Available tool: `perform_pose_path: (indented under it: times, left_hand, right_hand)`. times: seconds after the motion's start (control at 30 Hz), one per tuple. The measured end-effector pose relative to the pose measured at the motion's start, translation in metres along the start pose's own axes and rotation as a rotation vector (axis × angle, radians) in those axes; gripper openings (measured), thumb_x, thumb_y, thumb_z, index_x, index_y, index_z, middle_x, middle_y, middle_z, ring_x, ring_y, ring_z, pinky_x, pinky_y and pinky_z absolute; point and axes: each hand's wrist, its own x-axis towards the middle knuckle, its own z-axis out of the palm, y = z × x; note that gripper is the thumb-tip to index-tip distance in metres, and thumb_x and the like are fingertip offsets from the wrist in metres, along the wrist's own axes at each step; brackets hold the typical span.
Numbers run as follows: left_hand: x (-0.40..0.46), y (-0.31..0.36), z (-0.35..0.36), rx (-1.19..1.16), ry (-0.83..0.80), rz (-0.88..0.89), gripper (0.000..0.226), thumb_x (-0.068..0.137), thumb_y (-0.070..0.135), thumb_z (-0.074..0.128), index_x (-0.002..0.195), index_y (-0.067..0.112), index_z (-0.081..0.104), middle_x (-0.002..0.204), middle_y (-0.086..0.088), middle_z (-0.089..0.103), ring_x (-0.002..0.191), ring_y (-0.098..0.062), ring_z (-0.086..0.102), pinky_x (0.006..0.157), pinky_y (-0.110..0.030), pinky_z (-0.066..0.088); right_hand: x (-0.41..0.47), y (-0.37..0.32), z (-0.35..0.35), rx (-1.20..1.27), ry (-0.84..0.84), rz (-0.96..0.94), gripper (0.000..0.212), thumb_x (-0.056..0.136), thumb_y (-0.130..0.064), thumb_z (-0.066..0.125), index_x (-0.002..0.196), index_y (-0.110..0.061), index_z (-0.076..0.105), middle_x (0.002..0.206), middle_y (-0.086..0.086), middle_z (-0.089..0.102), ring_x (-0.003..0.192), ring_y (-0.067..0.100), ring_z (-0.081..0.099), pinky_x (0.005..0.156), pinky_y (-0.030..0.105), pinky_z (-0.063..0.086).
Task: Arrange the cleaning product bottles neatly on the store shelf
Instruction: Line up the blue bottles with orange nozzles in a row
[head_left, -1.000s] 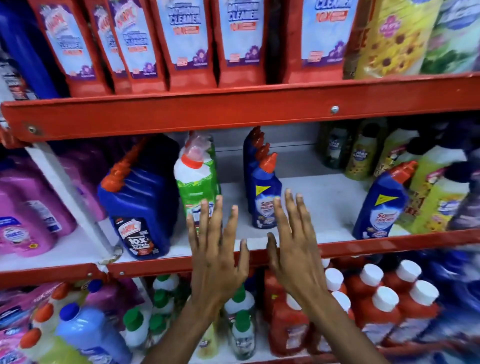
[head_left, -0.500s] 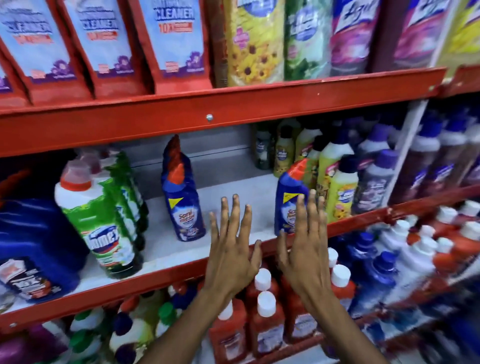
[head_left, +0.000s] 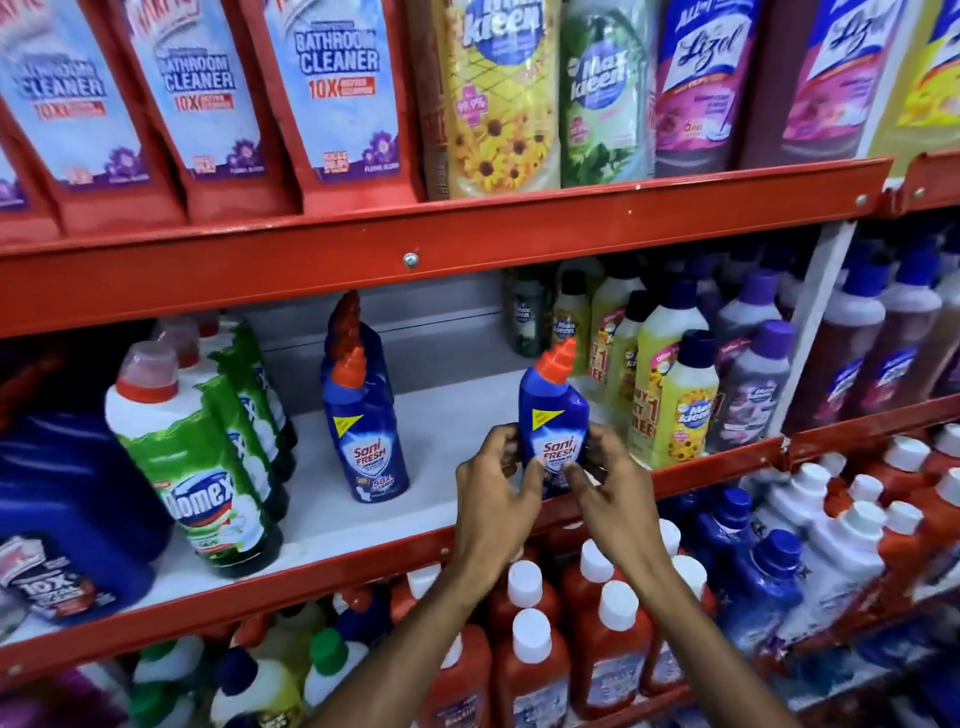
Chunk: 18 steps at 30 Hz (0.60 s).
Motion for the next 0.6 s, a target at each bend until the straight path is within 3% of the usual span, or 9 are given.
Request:
perform_pose_path:
  times: [0.1, 0.3, 0.43, 0.6]
  left_hand:
    - [-0.007, -0.005, -0.029, -0.010, 0.084, 0.025, 0.029, 0.089, 0.017, 0.070, 0.117, 0.021, 0.065, 0.106, 0.010, 0.078, 0.097, 0.004, 0.071, 0.086, -0.005, 0.054]
    - [-0.031, -0.037, -0.096, 0.064, 0.349, -0.038, 0.034, 0.090, 0.009, 0.069, 0.122, 0.018, 0.065, 0.105, 0.011, 0.074, 0.093, 0.021, 0.063, 0.081, 0.007, 0.042]
    - [-0.037, -0.050, -0.114, 0.108, 0.404, -0.071, 0.032, 0.090, 0.006, 0.068, 0.120, 0.016, 0.066, 0.103, 0.010, 0.070, 0.090, 0.029, 0.057, 0.077, 0.010, 0.038]
    - [-0.044, -0.061, -0.135, 0.148, 0.384, -0.070, 0.034, 0.092, 0.010, 0.066, 0.124, 0.018, 0.062, 0.113, 0.002, 0.075, 0.093, 0.006, 0.066, 0.083, 0.005, 0.042]
  right_hand:
    - [-0.006, -0.015, 0.023, 0.056, -0.016, -0.026, 0.044, 0.088, 0.000, 0.065, 0.127, -0.019, 0.060, 0.111, -0.010, 0.074, 0.099, -0.011, 0.068, 0.087, 0.008, 0.052]
    - [-0.031, -0.049, 0.099, 0.161, -0.176, -0.079, 0.044, 0.087, -0.001, 0.066, 0.127, -0.020, 0.061, 0.113, -0.006, 0.076, 0.102, 0.002, 0.073, 0.090, 0.016, 0.056]
    - [-0.038, -0.056, 0.128, 0.142, -0.215, -0.108, 0.044, 0.085, 0.000, 0.065, 0.125, -0.021, 0.063, 0.111, -0.006, 0.076, 0.099, 0.002, 0.073, 0.088, 0.017, 0.057]
    - [-0.045, -0.061, 0.151, 0.112, -0.247, -0.095, 0.044, 0.086, -0.002, 0.064, 0.125, -0.023, 0.062, 0.110, -0.009, 0.073, 0.101, 0.006, 0.072, 0.081, 0.002, 0.048]
